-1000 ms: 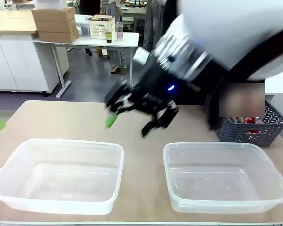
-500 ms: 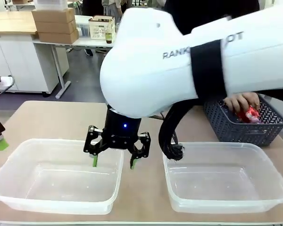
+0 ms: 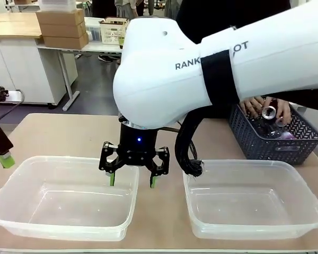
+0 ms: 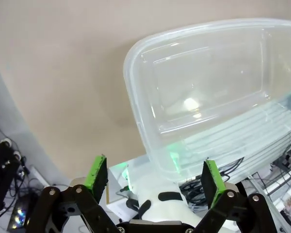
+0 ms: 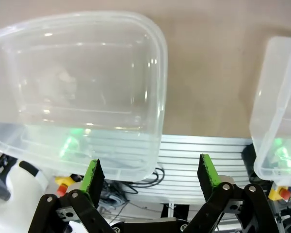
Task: Sort the waste into each basket.
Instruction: Pick up the Organizing box on the left side of the table and lift it, then offer the picked Organizing box to the human.
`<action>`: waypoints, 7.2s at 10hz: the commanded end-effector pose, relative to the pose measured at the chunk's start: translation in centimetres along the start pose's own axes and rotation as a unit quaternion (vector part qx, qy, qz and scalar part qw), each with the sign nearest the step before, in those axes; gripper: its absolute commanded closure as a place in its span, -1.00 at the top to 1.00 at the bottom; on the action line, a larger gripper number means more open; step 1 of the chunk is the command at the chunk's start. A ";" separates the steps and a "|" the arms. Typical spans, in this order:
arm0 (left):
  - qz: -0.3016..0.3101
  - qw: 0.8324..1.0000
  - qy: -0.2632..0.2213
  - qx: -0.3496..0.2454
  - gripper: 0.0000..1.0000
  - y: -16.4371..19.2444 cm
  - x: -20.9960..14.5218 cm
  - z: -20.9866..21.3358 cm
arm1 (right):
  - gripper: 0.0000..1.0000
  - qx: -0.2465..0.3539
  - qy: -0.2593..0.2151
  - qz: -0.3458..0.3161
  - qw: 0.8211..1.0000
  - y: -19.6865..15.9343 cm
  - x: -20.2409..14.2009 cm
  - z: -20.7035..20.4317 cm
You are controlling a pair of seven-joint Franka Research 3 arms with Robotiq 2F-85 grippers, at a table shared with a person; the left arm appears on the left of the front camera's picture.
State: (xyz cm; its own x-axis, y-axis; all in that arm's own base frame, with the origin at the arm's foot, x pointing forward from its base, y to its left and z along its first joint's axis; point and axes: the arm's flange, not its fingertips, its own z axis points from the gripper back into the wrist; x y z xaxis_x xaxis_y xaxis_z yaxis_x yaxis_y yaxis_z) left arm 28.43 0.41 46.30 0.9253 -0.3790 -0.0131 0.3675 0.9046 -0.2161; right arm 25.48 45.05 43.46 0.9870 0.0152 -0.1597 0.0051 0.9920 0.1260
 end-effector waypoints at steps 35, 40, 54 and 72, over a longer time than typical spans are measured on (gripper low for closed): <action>0.120 0.991 0.004 -0.059 -1.00 -2.8 4.8 3.8 | -1.00 -0.094 0.024 -0.048 0.994 -6.8 2.7 5.6; 0.110 0.992 0.006 -0.066 -1.00 -4.9 4.6 3.6 | -1.00 -0.064 0.006 -0.030 0.998 -5.4 1.3 9.1; 0.172 0.982 -0.015 -0.072 -0.89 -18.1 19.4 -1.4 | -0.89 -0.040 0.024 0.034 0.998 -22.4 7.9 9.0; 0.172 0.982 -0.015 -0.072 -0.89 -18.1 19.4 -1.4 | -0.89 -0.040 0.024 0.034 0.998 -22.4 7.9 9.0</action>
State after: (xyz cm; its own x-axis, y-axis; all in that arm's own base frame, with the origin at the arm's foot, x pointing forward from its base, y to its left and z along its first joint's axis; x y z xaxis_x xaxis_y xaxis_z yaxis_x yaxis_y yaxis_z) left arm 39.40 -23.66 48.21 0.9945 -0.0654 -0.0823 0.0366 0.9494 -0.3119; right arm 34.56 21.52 47.76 0.9791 0.0754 -0.1887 -0.0637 0.9957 0.0674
